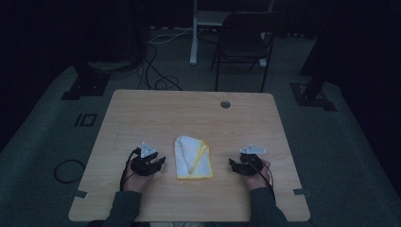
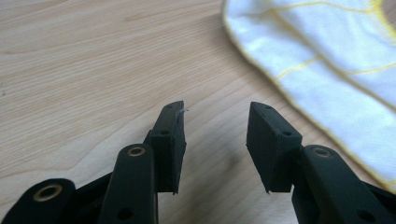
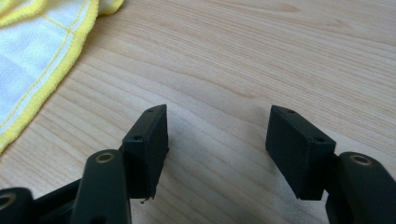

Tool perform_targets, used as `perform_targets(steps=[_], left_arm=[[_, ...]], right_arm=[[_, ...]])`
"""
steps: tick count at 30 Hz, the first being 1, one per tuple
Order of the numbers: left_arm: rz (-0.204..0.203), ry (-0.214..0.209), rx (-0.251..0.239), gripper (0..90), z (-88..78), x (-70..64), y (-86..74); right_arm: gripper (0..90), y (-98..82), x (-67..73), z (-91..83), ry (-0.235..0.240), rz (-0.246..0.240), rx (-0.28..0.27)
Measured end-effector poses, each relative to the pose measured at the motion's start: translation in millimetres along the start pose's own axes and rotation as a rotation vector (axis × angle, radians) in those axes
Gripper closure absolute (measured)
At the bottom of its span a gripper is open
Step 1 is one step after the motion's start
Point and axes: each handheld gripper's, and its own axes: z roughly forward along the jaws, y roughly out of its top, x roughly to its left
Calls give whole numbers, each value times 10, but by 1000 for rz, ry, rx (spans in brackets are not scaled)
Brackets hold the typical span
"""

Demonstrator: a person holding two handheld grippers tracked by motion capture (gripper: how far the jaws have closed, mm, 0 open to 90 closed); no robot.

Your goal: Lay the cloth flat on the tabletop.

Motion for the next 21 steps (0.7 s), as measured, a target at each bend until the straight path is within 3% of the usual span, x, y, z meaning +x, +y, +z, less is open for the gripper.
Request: perform_targets(steps=[5,21], left_arm=[[1,-48,-9,573,-29,-66,31],[54,-117,-27,571,-108,-362,160]], right_arm=[[408,-12,-10,-21,8,3,2],[408,-23,-2,-30,3,-3,3]])
